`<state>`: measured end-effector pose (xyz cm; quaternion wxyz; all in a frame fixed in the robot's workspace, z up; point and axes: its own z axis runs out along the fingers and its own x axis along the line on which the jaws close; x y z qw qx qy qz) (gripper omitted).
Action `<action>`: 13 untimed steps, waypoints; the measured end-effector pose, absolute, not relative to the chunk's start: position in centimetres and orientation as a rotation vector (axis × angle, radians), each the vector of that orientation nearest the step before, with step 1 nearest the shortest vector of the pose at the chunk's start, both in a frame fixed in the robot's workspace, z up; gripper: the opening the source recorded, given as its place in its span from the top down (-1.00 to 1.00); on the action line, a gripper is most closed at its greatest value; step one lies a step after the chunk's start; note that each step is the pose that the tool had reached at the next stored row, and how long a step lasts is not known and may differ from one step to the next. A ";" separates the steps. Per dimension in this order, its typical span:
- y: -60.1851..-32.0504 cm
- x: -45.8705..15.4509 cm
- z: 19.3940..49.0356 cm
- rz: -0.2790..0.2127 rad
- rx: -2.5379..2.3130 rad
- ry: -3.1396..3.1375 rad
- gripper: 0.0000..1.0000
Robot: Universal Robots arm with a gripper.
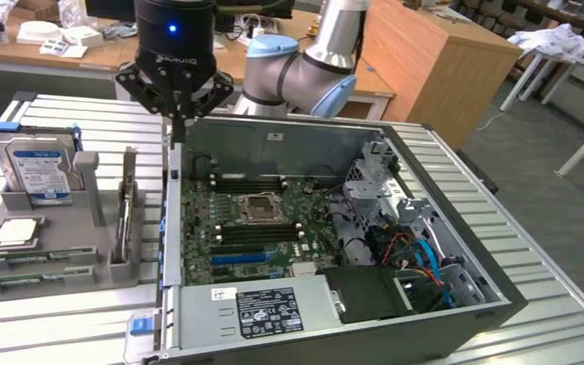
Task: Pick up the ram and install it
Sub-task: 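Reach for the ram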
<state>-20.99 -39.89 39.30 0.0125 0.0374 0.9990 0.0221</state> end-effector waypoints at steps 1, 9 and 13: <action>-39.9 -21.2 39.3 0.069 0.117 3.114 0.79; -39.9 -22.9 39.2 0.069 0.117 3.114 0.79; -39.9 -23.8 39.2 0.069 0.117 3.114 0.79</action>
